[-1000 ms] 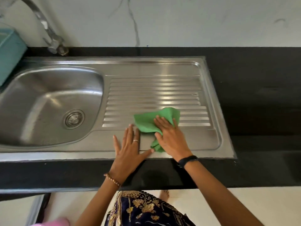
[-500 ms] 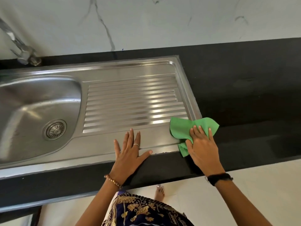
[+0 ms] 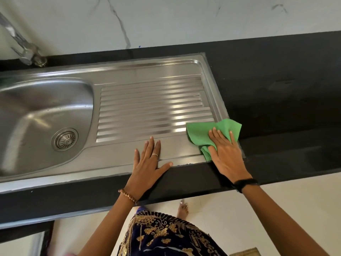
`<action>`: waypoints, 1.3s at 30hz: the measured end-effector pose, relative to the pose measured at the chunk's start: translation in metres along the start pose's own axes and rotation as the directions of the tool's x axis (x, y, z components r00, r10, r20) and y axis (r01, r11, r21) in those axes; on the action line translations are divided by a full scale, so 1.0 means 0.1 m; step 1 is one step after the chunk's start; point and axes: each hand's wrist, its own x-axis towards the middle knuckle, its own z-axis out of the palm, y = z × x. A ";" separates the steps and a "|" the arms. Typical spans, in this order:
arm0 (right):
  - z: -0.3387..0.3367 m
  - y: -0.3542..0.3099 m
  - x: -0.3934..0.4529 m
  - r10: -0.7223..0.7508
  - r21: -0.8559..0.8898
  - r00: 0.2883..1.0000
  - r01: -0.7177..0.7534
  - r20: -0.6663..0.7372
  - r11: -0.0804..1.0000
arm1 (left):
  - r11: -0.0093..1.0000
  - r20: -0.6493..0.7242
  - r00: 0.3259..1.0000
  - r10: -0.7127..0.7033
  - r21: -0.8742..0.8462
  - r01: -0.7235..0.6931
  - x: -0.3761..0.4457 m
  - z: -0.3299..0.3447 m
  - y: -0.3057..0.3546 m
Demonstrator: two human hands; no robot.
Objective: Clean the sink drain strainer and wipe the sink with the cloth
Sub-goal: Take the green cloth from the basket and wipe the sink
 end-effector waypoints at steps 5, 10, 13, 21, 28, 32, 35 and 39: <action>0.00 -0.29 -0.21 -0.047 0.100 0.999 0.047 -0.005 0.994 | 0.999 -0.081 0.997 -0.020 -0.034 0.017 -0.14 -0.11 -0.23; 0.08 -0.75 -0.18 -0.214 0.001 0.976 0.214 0.033 0.977 | 0.988 -0.138 0.981 -0.139 -0.082 0.129 -0.32 -0.26 -0.58; 0.16 -1.16 -0.07 -0.372 0.030 0.923 0.371 0.095 0.928 | 0.973 -0.171 0.961 -0.215 -0.120 0.196 -0.37 -0.33 -0.76; 0.23 -1.61 0.14 -0.512 0.146 0.850 0.494 0.126 0.857 | 0.912 -0.216 0.892 -0.397 -0.199 0.358 -0.43 -0.48 -0.99; 0.05 -0.55 0.03 -0.202 0.146 0.973 0.185 0.112 0.972 | 0.863 -0.213 0.836 -0.505 -0.103 0.495 -0.58 -0.60 -1.35; -0.03 -0.24 0.04 -0.027 0.240 0.994 0.001 0.103 0.971 | 0.865 -0.244 0.831 -0.500 -0.091 0.494 -0.68 -0.59 -1.46; -0.01 -0.45 0.09 -0.068 0.279 0.994 0.041 0.090 0.959 | 0.872 -0.256 0.837 -0.484 -0.057 0.487 -0.68 -0.58 -1.47; 0.10 -1.02 0.23 -0.240 0.251 0.966 0.211 0.093 0.945 | 0.882 -0.249 0.850 -0.464 -0.038 0.470 -0.64 -0.66 -1.53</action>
